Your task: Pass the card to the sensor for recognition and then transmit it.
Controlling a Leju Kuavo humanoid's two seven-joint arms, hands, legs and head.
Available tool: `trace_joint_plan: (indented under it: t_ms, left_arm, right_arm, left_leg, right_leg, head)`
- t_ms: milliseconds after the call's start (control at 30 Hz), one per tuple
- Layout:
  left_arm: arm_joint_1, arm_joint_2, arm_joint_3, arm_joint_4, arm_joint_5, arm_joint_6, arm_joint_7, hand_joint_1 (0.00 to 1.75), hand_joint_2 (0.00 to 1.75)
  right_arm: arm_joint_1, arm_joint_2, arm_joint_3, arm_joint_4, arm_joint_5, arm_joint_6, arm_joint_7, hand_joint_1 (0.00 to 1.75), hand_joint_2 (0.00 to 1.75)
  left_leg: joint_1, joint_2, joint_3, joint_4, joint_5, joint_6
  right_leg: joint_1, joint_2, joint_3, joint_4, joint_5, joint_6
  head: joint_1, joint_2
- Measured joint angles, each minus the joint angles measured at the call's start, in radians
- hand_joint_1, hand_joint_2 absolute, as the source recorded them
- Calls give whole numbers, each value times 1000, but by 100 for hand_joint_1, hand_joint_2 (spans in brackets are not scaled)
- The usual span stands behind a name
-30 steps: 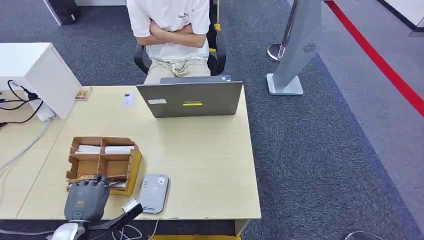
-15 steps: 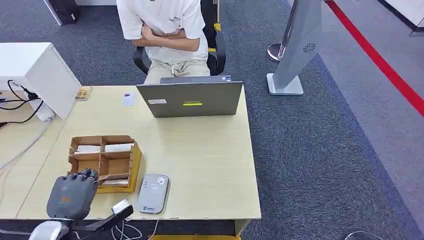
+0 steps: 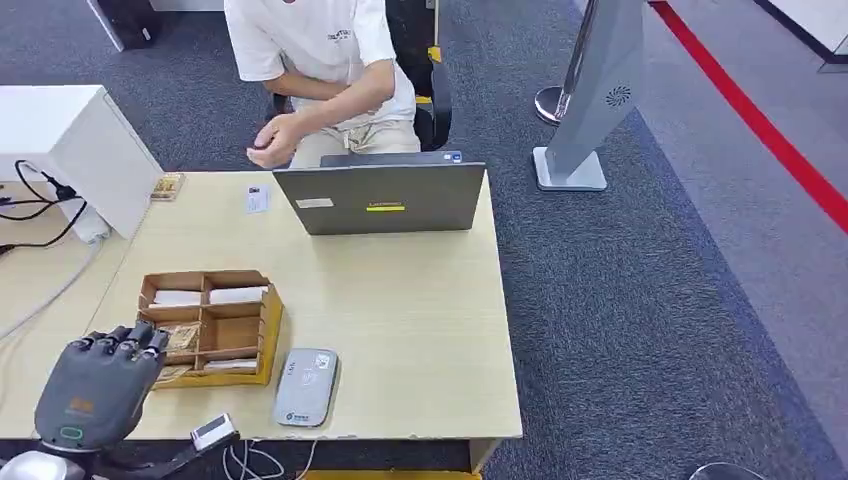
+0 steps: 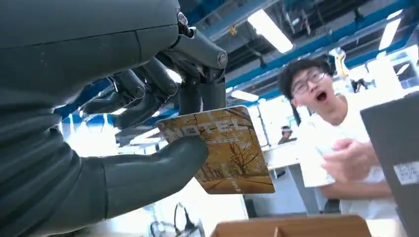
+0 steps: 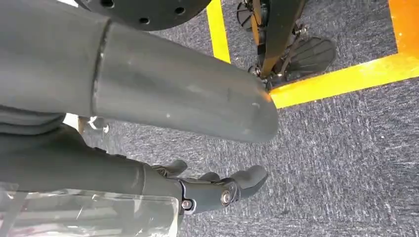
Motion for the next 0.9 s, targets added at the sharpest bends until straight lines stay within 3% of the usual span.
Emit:
trace_joint_plan:
  t_ms: [300, 367, 467, 700, 900]
  left_arm:
    - [-2, 69, 0, -124, 21, 72, -34, 175, 175]
    - [-23, 63, 0, -139, 19, 133, -41, 175, 175]
    - [-106, 13, 0, -130, -60, 245, -40, 175, 175]
    - [-362, -99, -3, 112, -133, 271, -5, 175, 175]
    - [-583, -150, -14, 425, -161, 211, 61, 175, 175]
  right_arm:
    - [0, 7, -19, -1, 2, 0, -4, 0, 0]
    - [0, 9, -19, -1, 18, -2, -6, 0, 0]
    - [-1, 12, -18, -1, 53, -2, -5, 0, 0]
    - [-10, 16, 4, 1, 118, -2, 15, 0, 0]
    - [-13, 16, 30, 4, 159, 8, 29, 0, 0]
  left_leg:
    - [0, 0, 0, 0, 0, 0]
    - [0, 0, 0, 0, 0, 0]
    - [0, -2, 0, 0, 1, 2]
    - [0, -3, 0, 0, 5, 0]
    - [0, -2, -2, 1, 7, 1]
  right_leg:
    - [0, 0, -2, 0, 0, 0]
    - [0, -1, -2, 0, 0, 0]
    - [0, -3, -2, 0, 0, 0]
    - [0, -4, -2, 0, 3, 0]
    - [0, -3, -2, 0, 6, 0]
  head:
    - [0, 0]
    - [0, 0]
    - [0, 0]
    - [0, 0]
    - [0, 0]
